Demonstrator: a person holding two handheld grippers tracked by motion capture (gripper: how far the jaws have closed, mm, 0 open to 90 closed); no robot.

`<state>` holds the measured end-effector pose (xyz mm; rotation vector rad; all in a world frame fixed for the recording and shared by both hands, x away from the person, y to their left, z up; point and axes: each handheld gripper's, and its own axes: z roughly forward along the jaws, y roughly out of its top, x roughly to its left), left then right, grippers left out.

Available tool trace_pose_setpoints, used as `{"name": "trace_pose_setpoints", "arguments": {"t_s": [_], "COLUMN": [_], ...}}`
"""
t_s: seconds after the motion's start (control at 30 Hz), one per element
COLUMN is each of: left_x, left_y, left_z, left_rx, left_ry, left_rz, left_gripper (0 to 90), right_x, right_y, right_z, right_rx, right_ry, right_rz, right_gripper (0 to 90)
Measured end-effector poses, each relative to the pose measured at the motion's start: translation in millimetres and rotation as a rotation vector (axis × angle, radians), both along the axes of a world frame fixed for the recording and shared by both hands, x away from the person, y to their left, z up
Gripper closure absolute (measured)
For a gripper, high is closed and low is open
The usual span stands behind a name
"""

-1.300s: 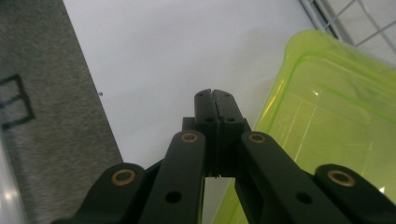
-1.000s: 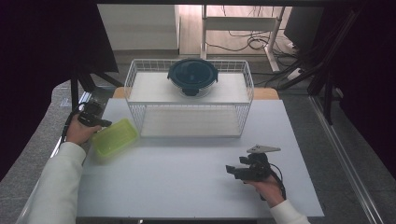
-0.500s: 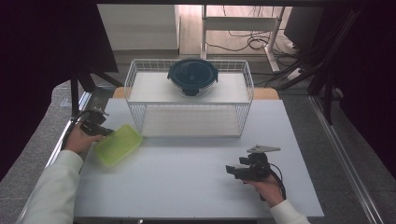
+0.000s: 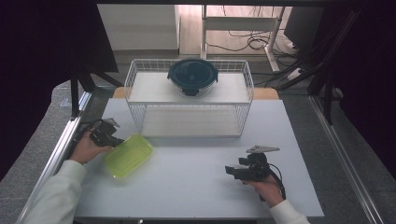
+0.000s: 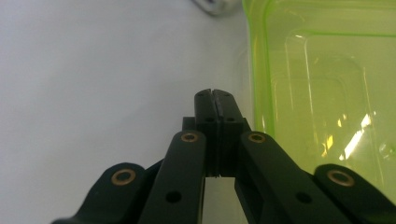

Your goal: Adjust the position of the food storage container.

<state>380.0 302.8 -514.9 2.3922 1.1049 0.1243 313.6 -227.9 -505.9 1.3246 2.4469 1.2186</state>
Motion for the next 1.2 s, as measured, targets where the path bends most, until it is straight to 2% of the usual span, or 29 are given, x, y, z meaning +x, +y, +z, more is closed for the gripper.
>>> {"name": "trace_pose_setpoints", "arguments": {"t_s": [0.4, 0.6, 1.07, 1.2], "left_x": [-14.5, -18.3, -19.7, -22.2], "left_y": [-32.3, -43.3, -52.8, -48.1], "left_z": [-1.3, -2.0, -2.7, 3.4], "left_rx": [-0.022, -0.033, -0.053, -0.057], "left_ry": [-0.005, 0.0, 0.002, -0.031], "left_rz": [-0.093, -0.117, -0.129, -0.103], "left_gripper": [90.0, 90.0, 90.0, 90.0], "right_x": [0.6, 1.2, 2.0, 2.4], "right_y": [0.6, 0.3, 1.2, 0.8], "right_z": [-1.4, -2.5, -4.3, -4.5], "right_rx": [-0.005, -0.004, -0.013, -0.014], "right_ry": [0.014, 0.023, 0.035, 0.038], "right_rz": [0.002, 0.003, 0.01, 0.008], "right_gripper": [22.8, 22.8, 22.8, 22.7]}}
